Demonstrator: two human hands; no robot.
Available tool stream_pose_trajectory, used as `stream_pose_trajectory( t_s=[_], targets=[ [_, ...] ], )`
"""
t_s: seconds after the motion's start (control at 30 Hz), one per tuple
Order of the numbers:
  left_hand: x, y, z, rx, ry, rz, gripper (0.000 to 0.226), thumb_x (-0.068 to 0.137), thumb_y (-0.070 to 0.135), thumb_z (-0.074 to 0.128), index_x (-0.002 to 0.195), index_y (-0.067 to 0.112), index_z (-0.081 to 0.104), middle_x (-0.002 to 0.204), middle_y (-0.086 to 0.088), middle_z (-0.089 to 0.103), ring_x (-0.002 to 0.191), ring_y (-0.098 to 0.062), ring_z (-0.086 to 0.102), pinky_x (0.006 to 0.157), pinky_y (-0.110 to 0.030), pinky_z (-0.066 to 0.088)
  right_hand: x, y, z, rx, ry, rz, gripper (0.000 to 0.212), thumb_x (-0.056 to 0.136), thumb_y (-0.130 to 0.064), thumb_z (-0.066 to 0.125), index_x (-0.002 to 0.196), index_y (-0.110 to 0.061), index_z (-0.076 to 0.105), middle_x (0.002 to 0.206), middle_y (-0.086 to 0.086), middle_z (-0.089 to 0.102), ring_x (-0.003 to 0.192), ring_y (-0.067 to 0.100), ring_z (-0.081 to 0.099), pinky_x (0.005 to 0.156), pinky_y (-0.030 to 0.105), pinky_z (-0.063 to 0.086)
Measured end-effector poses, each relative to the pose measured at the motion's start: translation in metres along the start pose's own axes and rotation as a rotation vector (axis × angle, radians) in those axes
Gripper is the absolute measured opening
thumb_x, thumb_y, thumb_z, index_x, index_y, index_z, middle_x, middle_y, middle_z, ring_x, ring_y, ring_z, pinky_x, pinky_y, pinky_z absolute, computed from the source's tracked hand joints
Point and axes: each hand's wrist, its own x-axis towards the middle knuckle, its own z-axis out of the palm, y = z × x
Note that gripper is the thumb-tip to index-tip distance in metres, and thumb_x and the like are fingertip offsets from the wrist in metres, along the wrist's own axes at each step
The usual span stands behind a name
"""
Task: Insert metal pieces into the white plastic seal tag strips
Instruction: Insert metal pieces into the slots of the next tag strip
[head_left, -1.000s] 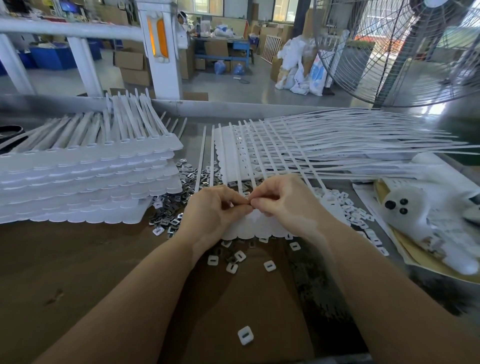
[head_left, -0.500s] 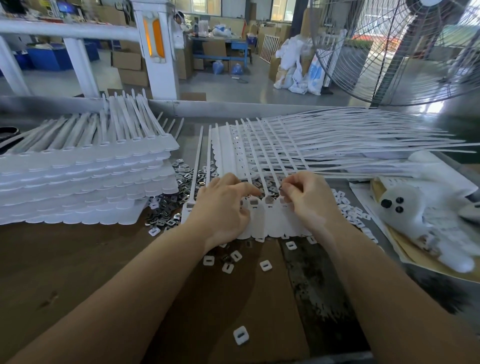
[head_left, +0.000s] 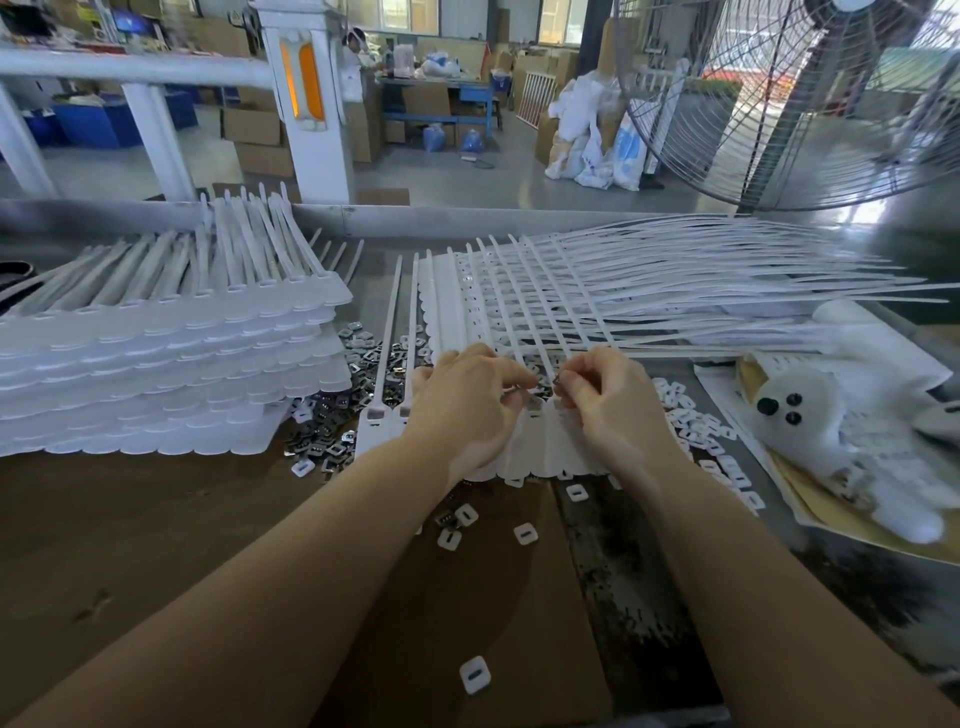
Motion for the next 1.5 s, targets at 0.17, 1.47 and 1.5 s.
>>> stream_pose_trajectory(
  t_s=[0.17, 1.47, 1.5],
  targets=[
    [0.008, 0.003, 0.003, -0.1, -0.001, -0.066, 0.017, 0.091, 0.03, 0.057, 0.101, 0.034, 0.07, 0.098, 0.01, 0.058, 0.103, -0.018, 0.053, 0.096, -0.043, 0.039, -0.001, 0.003, 0.004, -0.051, 0.031, -0.032, 0.005, 0.094, -0.017, 0.052, 0.09, -0.02, 0.054, 0.084, -0.006, 0.057, 0.091, 0.018, 0.057, 0.083, 0.033, 0.046],
    [0.024, 0.012, -0.011, -0.26, -0.192, -0.244, 0.007, 0.083, 0.015, 0.068, 0.078, 0.018, 0.072, 0.077, 0.006, 0.063, 0.081, -0.014, 0.057, 0.066, -0.024, 0.045, -0.002, 0.01, 0.005, 0.061, 0.027, -0.03, 0.006, 0.094, -0.018, 0.052, 0.091, -0.02, 0.056, 0.093, 0.003, 0.064, 0.088, 0.019, 0.062, 0.087, 0.044, 0.049],
    [0.024, 0.013, -0.011, -0.245, -0.2, -0.236, 0.006, 0.084, 0.016, 0.066, 0.082, 0.017, 0.072, 0.08, 0.005, 0.063, 0.083, -0.015, 0.057, 0.069, -0.025, 0.045, -0.002, 0.01, 0.005, 0.063, 0.028, -0.03, 0.006, 0.094, -0.018, 0.052, 0.09, -0.02, 0.056, 0.092, 0.002, 0.064, 0.088, 0.02, 0.062, 0.087, 0.044, 0.049]
  ],
)
